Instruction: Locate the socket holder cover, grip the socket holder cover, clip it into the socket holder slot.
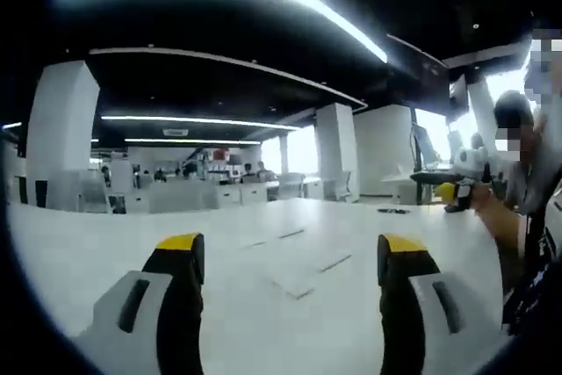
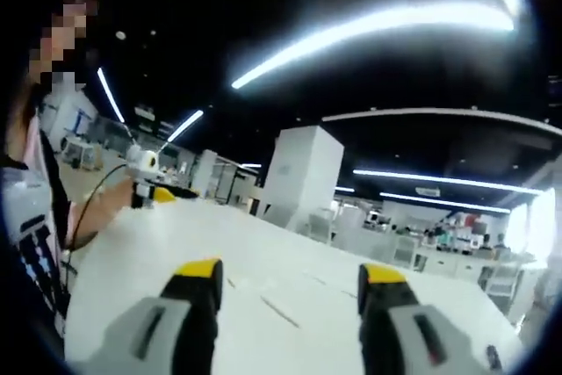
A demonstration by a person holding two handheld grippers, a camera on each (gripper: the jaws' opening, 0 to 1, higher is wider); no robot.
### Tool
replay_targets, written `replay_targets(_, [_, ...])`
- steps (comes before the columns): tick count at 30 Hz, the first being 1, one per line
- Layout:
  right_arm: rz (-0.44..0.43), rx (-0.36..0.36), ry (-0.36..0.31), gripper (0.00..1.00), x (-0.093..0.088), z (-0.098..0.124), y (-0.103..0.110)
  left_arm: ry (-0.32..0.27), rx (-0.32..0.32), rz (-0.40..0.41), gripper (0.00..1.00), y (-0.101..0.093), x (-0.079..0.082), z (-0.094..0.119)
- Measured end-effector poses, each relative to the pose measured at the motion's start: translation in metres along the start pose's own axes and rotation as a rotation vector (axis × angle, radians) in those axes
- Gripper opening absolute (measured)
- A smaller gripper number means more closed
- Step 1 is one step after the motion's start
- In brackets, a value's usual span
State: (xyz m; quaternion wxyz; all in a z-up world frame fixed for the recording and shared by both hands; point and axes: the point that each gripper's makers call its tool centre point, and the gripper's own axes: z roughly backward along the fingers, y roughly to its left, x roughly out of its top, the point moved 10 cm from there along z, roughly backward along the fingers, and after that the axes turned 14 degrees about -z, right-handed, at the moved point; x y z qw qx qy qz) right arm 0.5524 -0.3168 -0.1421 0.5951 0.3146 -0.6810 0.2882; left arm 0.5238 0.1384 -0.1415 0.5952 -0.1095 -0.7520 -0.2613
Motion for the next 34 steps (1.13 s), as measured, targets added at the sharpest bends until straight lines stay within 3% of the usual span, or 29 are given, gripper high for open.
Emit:
replay_targets(2, [-0.004,-0.002,-0.015,0.69,-0.005,0.0,-0.003,-0.047,0.026,0.034,0.91,0.003,-0.006,0.0])
replay_targets(4, [-0.051,-0.014,-0.058,0.69,-0.01,0.0,-0.007,-0.028,0.059,0.038,0.95,0.007,-0.012,0.001])
replay_targets(5, [-0.097,-0.044,-0.051,0.7,-0.014,0.0,-0.011,0.011,0.081,0.013,0.94,0.009,-0.014,0.003])
replay_targets(8, [-0.045,-0.075,-0.047,0.72,-0.012,0.001,-0.012,0.035,0.142,-0.038,0.95,0.014,-0.017,0.006])
replay_targets(10, [-0.035,-0.101,-0.067,0.74,-0.01,0.001,-0.01,0.046,0.142,-0.042,0.95,0.015,-0.017,0.008])
replay_targets(13, [-0.038,-0.106,-0.071,0.78,-0.01,0.001,-0.009,-0.037,0.154,-0.058,0.94,0.015,-0.008,0.011])
replay_targets(15, [-0.029,-0.105,-0.064,0.78,-0.01,0.0,-0.008,-0.041,0.146,-0.046,0.94,0.015,-0.006,0.013])
replay_targets(20, [-0.027,-0.105,-0.041,0.78,-0.012,-0.002,-0.009,-0.012,0.129,-0.079,0.94,0.015,-0.004,0.013])
replay_targets(25, [-0.038,-0.084,-0.054,0.78,-0.011,-0.003,-0.005,-0.019,0.09,-0.087,0.95,0.011,-0.002,0.012])
replay_targets(34, [-0.02,-0.059,-0.024,0.77,-0.014,-0.006,0.0,0.018,0.087,-0.112,0.89,0.009,-0.003,0.012])
